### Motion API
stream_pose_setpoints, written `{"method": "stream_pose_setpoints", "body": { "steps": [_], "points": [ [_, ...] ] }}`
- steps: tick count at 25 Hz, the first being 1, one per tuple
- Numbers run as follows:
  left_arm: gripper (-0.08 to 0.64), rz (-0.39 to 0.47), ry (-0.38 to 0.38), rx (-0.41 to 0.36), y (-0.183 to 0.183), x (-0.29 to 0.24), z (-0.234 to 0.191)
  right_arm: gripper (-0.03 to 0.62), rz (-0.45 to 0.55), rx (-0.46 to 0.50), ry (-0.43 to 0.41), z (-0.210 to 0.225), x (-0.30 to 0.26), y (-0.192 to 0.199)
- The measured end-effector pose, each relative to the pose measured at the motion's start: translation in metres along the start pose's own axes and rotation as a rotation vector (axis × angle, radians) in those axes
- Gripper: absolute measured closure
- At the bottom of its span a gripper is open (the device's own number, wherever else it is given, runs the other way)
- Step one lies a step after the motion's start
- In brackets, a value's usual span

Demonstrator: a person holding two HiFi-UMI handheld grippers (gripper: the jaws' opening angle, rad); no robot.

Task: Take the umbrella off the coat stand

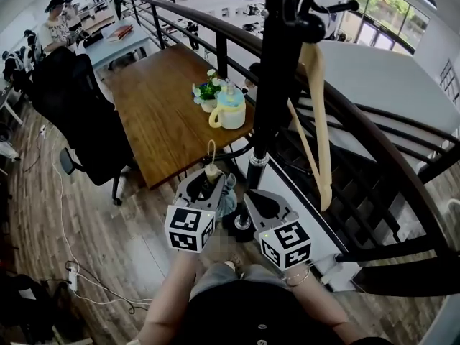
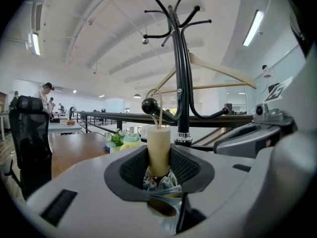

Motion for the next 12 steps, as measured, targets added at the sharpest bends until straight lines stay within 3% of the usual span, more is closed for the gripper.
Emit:
{"method": "stream_pose_setpoints", "body": {
  "steps": [12],
  "points": [
    [0.417,0.033,-0.059,0.012,-0.003,0.042,-0.002,0.563,0.006,0.025,-0.066,-0.029,0.001,-0.001]
  ]
}}
Point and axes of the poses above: the fingertips, and each gripper's own axes: x backward along the fingers, z to its right, y out of its underside, the point moved 1 cm from there along x, backward along the fingers, and after that the axes turned 3 degrees about z, right-handed, at the moved point
